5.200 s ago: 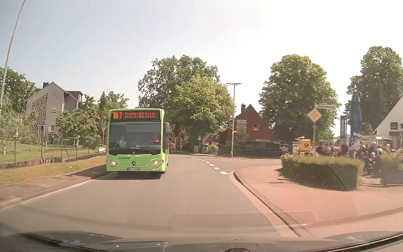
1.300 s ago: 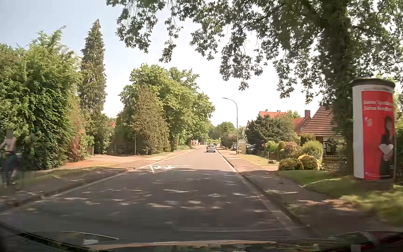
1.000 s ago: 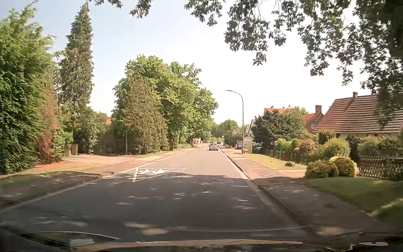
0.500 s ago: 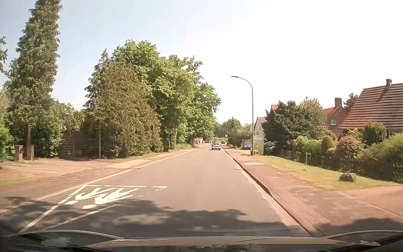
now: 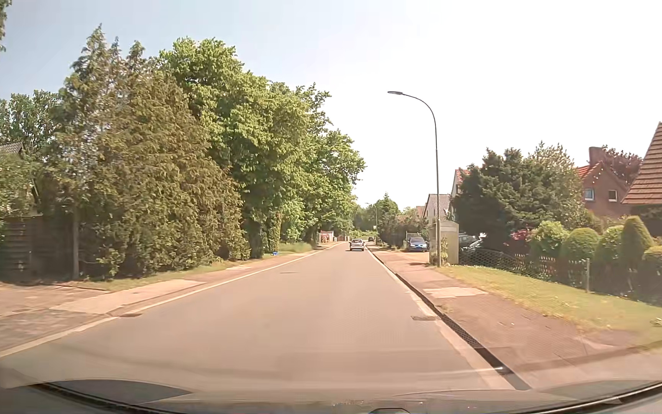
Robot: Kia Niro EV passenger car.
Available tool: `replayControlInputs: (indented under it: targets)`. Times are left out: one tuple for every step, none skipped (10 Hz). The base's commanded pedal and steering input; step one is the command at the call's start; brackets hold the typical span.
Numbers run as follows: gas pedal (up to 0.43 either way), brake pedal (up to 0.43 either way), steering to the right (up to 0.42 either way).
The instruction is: Follow the waypoints while adhering to traffic rules and regulations
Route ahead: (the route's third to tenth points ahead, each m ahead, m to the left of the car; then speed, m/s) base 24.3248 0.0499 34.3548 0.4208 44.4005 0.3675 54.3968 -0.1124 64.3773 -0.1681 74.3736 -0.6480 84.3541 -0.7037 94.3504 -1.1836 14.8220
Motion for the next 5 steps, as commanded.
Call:
replayControlInputs:
  targets:
    - [0.098, 0.000, 0.001]
    - [0.079, 0.000, 0.002]
    - [0.079, 0.000, 0.001]
    - [0.067, 0.000, 0.000]
    - [0.039, 0.000, 0.000]
